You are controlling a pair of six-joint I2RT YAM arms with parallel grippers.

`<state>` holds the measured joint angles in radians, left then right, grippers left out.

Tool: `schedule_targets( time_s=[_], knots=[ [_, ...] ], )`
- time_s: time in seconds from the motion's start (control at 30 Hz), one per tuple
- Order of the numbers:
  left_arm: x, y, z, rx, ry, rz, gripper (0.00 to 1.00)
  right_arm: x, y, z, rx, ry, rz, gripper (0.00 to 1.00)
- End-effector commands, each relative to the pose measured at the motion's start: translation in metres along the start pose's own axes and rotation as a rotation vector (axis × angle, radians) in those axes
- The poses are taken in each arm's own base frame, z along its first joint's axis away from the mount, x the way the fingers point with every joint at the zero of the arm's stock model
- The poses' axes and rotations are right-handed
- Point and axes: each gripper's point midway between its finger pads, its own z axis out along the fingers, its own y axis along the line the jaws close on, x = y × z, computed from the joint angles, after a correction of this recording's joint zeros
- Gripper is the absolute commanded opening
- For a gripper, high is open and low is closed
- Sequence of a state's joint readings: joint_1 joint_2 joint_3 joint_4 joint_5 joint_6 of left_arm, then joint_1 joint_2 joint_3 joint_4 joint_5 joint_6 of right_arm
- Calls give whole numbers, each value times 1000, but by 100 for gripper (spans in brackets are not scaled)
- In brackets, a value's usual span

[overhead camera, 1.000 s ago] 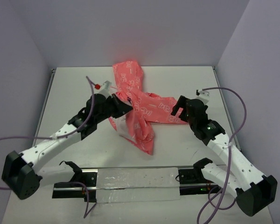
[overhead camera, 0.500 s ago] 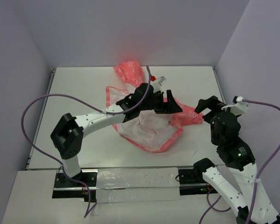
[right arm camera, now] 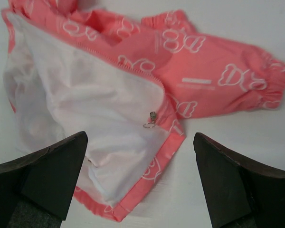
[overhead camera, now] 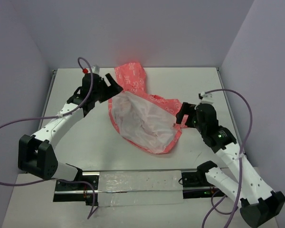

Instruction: Zip up the jacket

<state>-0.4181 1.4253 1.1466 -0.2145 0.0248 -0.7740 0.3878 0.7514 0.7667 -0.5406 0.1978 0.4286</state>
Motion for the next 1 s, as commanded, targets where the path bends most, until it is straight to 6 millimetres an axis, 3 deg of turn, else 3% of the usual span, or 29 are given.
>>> schedule_targets(
  time_s=[0.0, 0.13, 0.23, 0.37, 0.47, 0.63, 0.7, 0.77, 0.87, 0.93, 0.97],
  knots=[
    [41, 53, 15, -140, 106, -30, 91, 29, 12, 28, -50, 125, -6, 99],
    [64, 87, 34, -243, 154, -28, 91, 52, 6, 54, -3, 199, 0, 92],
    [69, 106, 37, -313, 133, -34, 89, 53, -3, 69, 61, 197, 5, 91],
    [77, 118, 36, -331, 121, -38, 89, 61, -10, 91, 112, 237, 14, 88],
    [87, 127, 46, -352, 155, -31, 89, 65, -20, 106, 149, 245, 54, 85],
    [98, 130, 59, -335, 180, -44, 79, 67, -34, 122, 170, 229, 109, 73],
    [98, 131, 62, -337, 178, -44, 70, 67, -35, 125, 165, 230, 115, 67],
    [99, 135, 66, -354, 180, -43, 53, 66, -31, 129, 139, 235, 106, 54],
    [97, 138, 68, -381, 180, -37, 11, 58, -25, 129, 121, 228, 105, 17],
    [93, 139, 68, -392, 174, -34, 0, 48, -22, 127, 112, 207, 104, 0],
    [90, 138, 67, -393, 168, -33, 0, 46, -21, 126, 109, 203, 103, 0]
  ],
)
